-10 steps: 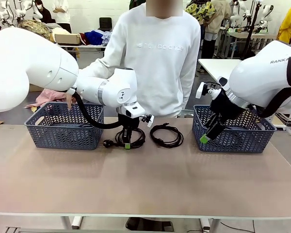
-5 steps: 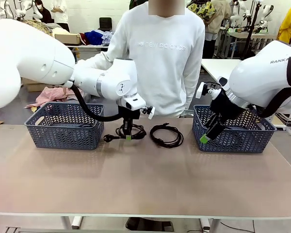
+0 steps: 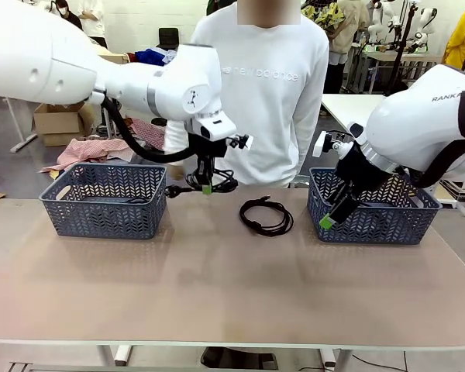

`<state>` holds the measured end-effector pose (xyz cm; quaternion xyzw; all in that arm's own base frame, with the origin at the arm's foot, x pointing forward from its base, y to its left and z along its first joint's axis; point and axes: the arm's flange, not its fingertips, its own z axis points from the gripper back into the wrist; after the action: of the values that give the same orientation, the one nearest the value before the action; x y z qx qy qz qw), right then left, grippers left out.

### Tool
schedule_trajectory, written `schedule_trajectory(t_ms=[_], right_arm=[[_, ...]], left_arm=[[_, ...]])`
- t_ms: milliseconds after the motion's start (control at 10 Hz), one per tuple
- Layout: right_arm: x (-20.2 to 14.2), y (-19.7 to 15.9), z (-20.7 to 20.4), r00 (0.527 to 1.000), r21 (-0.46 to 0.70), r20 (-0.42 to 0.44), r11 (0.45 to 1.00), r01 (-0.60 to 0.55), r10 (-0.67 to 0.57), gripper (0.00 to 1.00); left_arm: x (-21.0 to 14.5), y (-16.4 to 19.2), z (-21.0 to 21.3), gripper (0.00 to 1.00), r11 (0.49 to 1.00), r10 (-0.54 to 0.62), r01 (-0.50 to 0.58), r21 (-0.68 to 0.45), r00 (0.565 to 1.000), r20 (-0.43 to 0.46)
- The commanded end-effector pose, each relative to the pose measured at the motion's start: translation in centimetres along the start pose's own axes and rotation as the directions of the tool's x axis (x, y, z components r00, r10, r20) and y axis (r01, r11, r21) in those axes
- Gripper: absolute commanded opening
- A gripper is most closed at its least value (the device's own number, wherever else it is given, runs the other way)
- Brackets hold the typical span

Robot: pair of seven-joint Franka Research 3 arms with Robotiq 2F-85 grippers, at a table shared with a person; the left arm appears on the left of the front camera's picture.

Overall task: Organize the cables according to human instructions.
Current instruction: Pick up a bundle of cables and place it in the basket indicated by the human.

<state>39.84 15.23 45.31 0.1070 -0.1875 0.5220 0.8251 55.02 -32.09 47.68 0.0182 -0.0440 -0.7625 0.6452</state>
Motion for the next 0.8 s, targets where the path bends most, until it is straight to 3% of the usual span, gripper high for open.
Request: schedule_trajectory(t_ms=[0,400,700], right_arm=[[0.0,0.0,0.1,1.0,-0.003,0.002,1.0,0.005,-0.005,1.0],[0.0,0.0,0.1,1.0,-0.003,0.002,1.0,0.005,-0.005,1.0],[0.0,0.0,0.1,1.0,-0.003,0.002,1.0,0.005,-0.005,1.0]], left_arm=[[-1.8,0.2,2.4,0.0,1.0,-0.03,0.03,0.005,1.0,0.002],[-9.8,-1.1,6.5,0.0,0.995,-0.049,0.047,0.083,0.999,0.017],[-15.8,-3.0,7.0,0.0,0.994,-0.035,0.032,0.105,0.999,0.029]])
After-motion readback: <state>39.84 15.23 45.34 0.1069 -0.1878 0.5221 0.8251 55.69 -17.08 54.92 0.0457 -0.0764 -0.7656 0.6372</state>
